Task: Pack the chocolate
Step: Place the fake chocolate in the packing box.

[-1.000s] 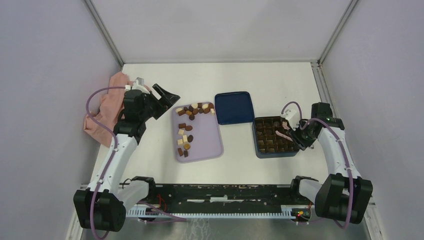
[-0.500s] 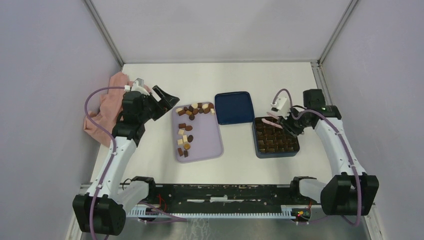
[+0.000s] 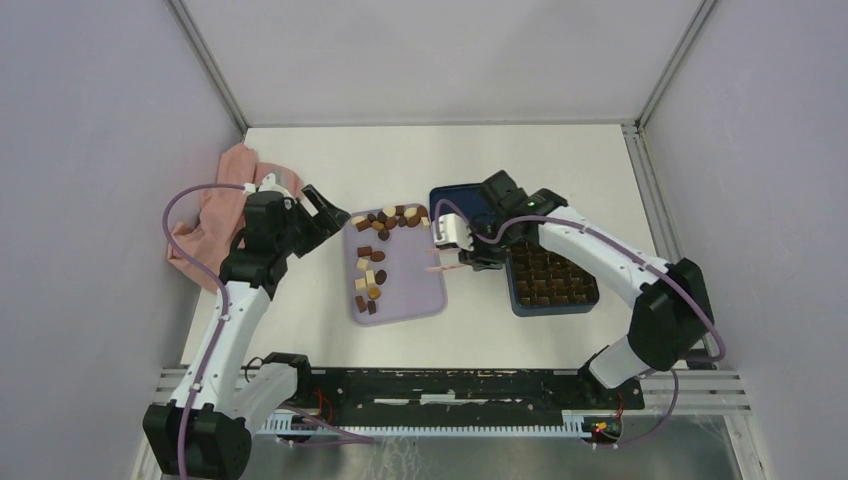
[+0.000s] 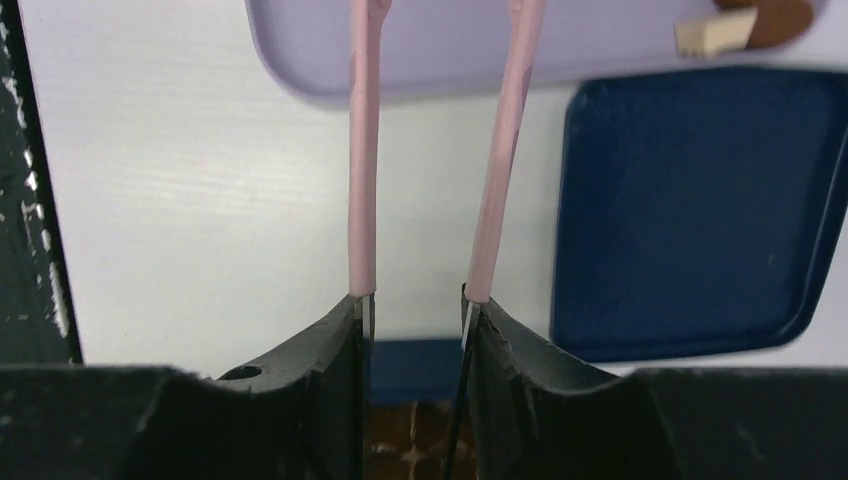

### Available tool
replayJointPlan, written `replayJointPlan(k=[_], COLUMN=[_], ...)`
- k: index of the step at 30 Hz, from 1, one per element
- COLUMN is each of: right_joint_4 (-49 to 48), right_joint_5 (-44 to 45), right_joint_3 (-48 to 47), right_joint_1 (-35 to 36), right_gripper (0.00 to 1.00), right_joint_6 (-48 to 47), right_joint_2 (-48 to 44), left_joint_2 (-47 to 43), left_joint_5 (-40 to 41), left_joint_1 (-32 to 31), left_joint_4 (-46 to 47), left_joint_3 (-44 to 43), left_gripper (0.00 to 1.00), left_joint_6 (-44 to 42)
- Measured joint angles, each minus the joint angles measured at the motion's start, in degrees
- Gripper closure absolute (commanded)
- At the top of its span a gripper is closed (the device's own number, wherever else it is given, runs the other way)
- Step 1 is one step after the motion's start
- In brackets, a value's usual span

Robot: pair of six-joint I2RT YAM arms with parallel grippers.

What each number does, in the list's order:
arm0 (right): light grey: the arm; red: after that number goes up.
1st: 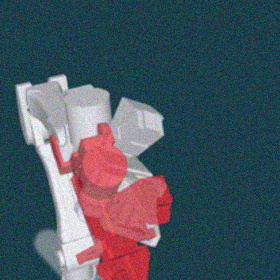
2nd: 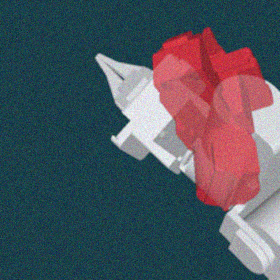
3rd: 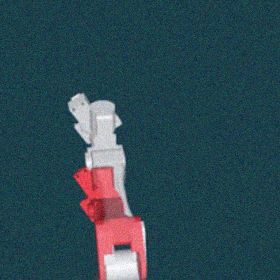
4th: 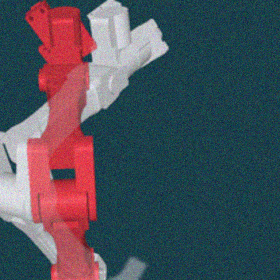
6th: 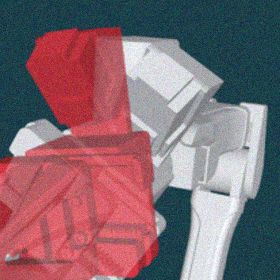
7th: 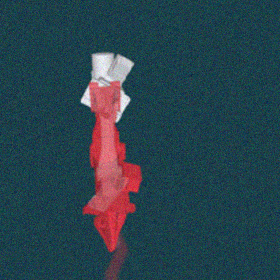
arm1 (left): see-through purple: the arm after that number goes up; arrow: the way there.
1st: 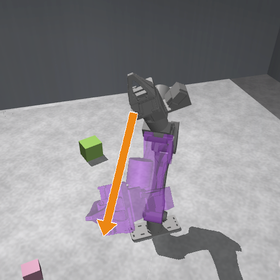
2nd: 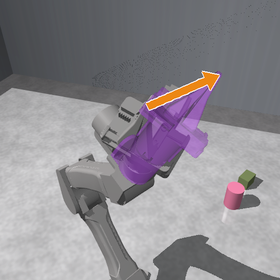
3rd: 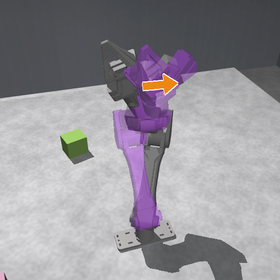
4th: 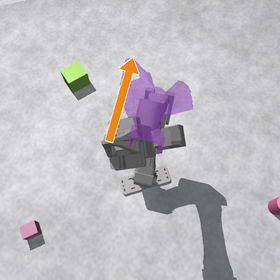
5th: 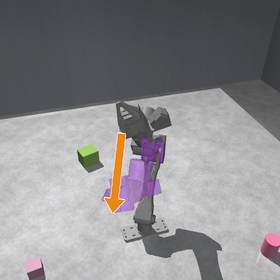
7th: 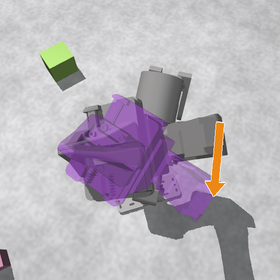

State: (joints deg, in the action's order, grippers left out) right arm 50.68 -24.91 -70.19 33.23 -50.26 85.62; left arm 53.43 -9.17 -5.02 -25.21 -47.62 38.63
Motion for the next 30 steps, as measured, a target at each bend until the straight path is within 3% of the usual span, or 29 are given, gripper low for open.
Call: replayJointPlan(k=[9,18,30], right_joint_4=[-7.2,-7.4,-5.8], right_joint_5=[5.8,11.0,10.4], right_joint_3=[-4.8,-14.9,-20.9], right_joint_1=[13.7,15.5,16.2], right_gripper=[0.57,0.56,0.55], right_joint_6=[0.4,0.4,2.1], right_joint_2=[13.5,23.8,30.1], left_joint_2=[-0.3,0.0,1.8], left_joint_5=[5.0,7.7,9.6], left_joint_1=[0.0,0.0,0.0], left_joint_4=[-4.4,-5.1,-5.0], left_joint_3=[1.4,3.5,3.5], left_gripper=[0.12,0.13,0.13], left_joint_6=[0.0,0.1,0.1])
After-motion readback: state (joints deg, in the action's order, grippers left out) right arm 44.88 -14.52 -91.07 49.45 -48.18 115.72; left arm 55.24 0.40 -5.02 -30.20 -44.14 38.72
